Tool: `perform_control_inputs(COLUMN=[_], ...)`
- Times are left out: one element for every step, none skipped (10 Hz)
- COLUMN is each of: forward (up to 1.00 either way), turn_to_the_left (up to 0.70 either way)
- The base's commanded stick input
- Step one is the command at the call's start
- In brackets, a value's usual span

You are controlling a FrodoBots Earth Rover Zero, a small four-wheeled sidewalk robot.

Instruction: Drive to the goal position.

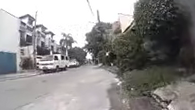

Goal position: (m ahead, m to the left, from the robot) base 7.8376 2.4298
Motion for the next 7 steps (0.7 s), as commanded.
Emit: perform_control_inputs(forward=[0.70, 0.70, 0.70, 0.70, 0.70, 0.70, 0.70], turn_to_the_left=[0.00, 0.00, 0.00, 0.00, 0.00, 0.00, 0.00])
